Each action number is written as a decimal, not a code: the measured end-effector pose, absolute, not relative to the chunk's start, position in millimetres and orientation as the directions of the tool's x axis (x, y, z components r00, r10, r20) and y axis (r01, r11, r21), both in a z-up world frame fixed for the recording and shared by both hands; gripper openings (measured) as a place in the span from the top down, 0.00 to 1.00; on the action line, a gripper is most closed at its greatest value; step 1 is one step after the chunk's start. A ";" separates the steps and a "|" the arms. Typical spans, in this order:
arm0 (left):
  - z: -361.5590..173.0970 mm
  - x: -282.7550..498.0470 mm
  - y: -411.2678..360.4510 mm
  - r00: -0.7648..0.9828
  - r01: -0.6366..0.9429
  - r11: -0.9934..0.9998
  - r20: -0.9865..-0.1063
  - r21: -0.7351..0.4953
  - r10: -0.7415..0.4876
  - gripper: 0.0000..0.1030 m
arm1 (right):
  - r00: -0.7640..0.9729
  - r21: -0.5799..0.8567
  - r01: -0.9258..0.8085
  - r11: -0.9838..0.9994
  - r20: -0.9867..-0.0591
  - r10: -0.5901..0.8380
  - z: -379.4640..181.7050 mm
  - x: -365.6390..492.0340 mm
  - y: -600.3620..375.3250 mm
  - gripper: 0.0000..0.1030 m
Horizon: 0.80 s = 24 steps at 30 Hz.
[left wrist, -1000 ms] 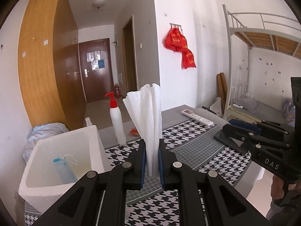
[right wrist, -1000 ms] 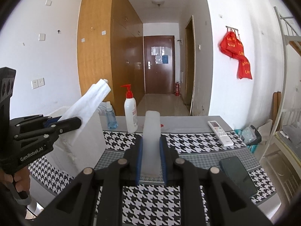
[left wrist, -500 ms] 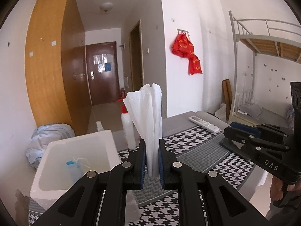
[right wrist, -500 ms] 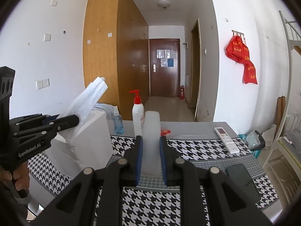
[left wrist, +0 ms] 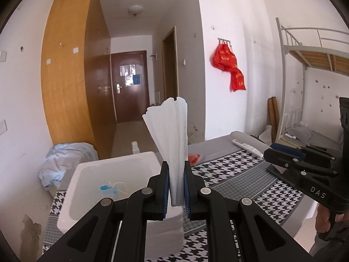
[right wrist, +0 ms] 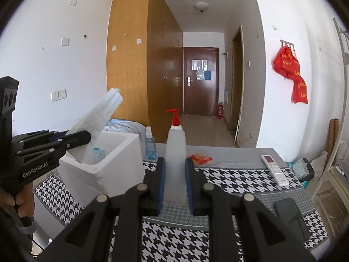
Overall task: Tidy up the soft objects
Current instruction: 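Bring both held tissues over the opening of the foam box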
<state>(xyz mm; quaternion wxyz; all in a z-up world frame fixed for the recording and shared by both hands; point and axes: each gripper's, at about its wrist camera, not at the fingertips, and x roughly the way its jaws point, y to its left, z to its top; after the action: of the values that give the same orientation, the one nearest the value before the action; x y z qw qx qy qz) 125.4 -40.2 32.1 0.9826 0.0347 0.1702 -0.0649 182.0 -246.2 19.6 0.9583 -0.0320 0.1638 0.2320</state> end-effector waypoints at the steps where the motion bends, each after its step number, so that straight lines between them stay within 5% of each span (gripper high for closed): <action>1: 32.4 124.9 -38.4 0.934 0.136 0.990 -0.338 0.045 -0.113 0.88 | 0.838 0.013 -0.458 0.889 -0.328 0.437 19.8 181.7 -244.3 0.79; 24: 36.8 113.1 -4.9 0.945 0.016 0.999 -0.327 0.044 0.000 0.88 | 0.786 0.009 -0.555 0.832 -0.321 0.528 27.9 186.1 -205.7 0.79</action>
<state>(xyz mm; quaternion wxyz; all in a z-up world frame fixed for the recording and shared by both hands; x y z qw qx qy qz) 113.1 -4.9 36.8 0.9859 0.0230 0.1655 -0.0041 186.1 -205.7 27.9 0.9441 -0.0428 0.1570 0.2868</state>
